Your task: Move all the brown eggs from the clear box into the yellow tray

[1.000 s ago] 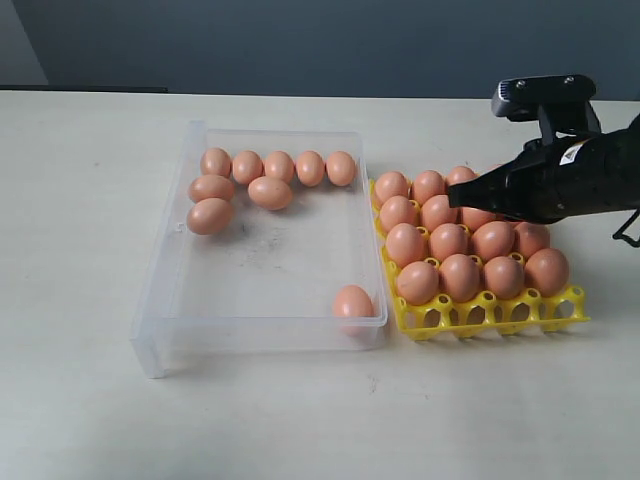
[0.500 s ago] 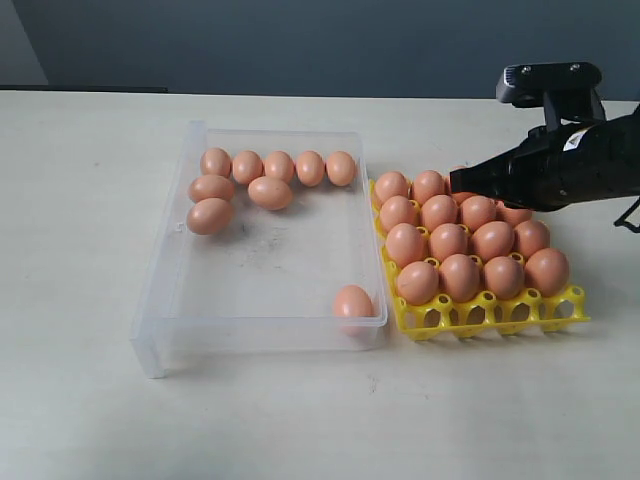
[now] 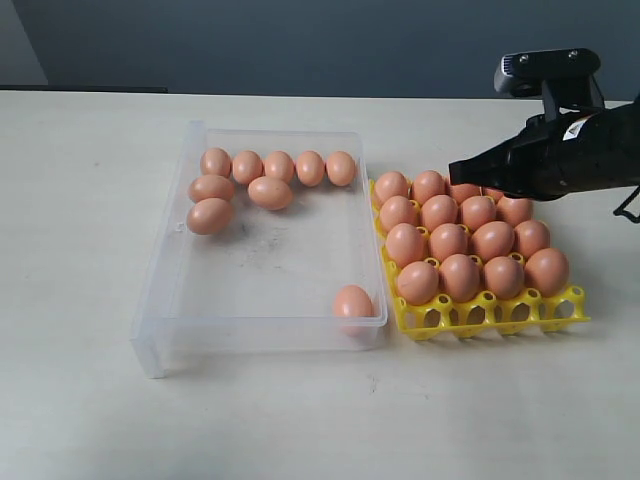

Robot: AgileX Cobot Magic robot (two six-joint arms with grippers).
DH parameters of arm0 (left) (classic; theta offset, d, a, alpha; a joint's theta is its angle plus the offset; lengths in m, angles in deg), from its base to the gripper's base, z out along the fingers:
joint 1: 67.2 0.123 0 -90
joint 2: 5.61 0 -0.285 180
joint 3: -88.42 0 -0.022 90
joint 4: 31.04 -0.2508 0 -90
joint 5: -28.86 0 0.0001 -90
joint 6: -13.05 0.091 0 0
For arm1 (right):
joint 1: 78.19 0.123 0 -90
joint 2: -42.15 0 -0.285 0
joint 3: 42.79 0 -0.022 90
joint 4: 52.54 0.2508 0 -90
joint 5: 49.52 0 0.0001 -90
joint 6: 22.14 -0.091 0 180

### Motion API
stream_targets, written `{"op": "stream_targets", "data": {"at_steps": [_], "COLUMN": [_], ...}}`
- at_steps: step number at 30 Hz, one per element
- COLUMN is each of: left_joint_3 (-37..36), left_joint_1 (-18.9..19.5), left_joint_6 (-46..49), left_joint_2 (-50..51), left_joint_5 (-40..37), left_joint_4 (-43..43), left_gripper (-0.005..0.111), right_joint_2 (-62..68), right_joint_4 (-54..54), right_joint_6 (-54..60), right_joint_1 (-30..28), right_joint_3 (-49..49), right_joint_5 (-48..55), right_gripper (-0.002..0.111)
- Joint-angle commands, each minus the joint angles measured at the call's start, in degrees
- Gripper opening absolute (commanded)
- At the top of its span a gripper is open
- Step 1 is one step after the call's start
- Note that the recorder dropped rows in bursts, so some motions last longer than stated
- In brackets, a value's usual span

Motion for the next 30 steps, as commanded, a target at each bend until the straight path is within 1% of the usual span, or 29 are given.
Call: {"op": "stream_targets", "data": {"at_steps": [1,12,19,26,28,29,30], "left_joint_3": [0.0,0.0,0.0,0.0,0.0,0.0,0.0], "left_joint_1": [0.0,0.0,0.0,0.0,0.0,0.0,0.0], "left_joint_6": [-0.2,-0.2,-0.2,-0.2,-0.2,-0.2,-0.2], "left_joint_2": [0.0,0.0,0.0,0.0,0.0,0.0,0.0], "left_joint_5": [0.8,0.8,0.8,0.8,0.8,0.8,0.8], "left_joint_4": [0.0,0.0,0.0,0.0,0.0,0.0,0.0], "left_gripper": [0.000,0.000,0.000,0.000,0.000,0.000,0.000], "right_joint_2": [-1.9,-9.7,-9.4,-11.1,-10.1,-7.7,-5.3], "right_joint_4": [-0.1,-0.8,-0.8,-0.6,-0.6,0.2,0.4], "right_joint_6": [0.2,0.2,0.2,-0.1,-0.1,-0.1,-0.1], "right_joint_1": [-0.3,-0.3,-0.3,0.0,0.0,0.0,0.0], "right_joint_3": [0.9,3.5,3.5,3.5,3.5,3.3,2.4], "right_joint_5": [-0.7,-2.7,-4.7,-2.4,-5.3,-9.3,-10.5], "right_gripper": [-0.001,-0.001,-0.001,-0.001,-0.001,-0.001,-0.001]}}
